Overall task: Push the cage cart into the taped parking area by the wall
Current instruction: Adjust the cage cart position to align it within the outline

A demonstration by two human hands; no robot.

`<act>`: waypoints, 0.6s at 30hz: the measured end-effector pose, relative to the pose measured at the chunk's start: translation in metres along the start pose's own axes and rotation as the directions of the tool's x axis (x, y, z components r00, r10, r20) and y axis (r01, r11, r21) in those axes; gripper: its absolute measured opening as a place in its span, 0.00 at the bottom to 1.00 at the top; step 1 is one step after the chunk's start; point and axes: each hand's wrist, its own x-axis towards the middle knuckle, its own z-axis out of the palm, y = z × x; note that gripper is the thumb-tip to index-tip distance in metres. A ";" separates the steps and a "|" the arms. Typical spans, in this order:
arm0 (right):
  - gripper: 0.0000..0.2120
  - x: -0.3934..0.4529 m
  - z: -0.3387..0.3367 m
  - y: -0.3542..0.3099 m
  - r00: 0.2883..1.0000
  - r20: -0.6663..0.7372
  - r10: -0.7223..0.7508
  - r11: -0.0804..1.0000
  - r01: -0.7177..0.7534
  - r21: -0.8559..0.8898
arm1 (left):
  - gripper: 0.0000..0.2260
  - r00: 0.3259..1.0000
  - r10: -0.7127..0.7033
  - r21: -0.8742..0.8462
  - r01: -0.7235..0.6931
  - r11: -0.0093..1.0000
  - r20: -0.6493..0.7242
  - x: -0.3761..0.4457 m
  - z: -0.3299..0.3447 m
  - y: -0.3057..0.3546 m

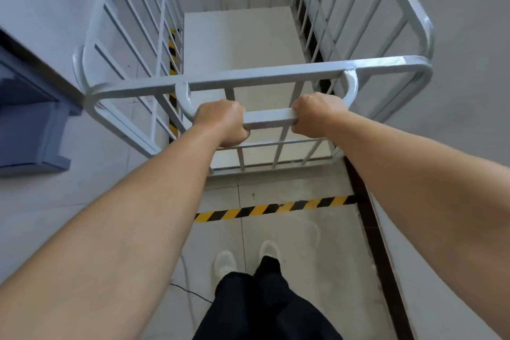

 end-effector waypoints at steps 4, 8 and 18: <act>0.03 -0.021 0.013 0.003 0.999 -0.034 -0.018 1.000 0.017 -0.014 | 0.09 1.000 0.022 0.003 -0.022 1.000 -0.015 -0.020 0.009 0.012; 0.02 -0.049 0.023 0.001 1.000 -0.007 -0.023 1.000 0.023 -0.018 | 0.10 0.999 0.048 0.013 -0.048 0.999 -0.001 -0.045 0.016 0.022; 0.04 -0.113 0.044 -0.014 1.000 0.006 -0.012 1.000 0.012 -0.022 | 0.11 0.996 0.092 0.008 -0.092 0.996 0.006 -0.108 0.031 0.039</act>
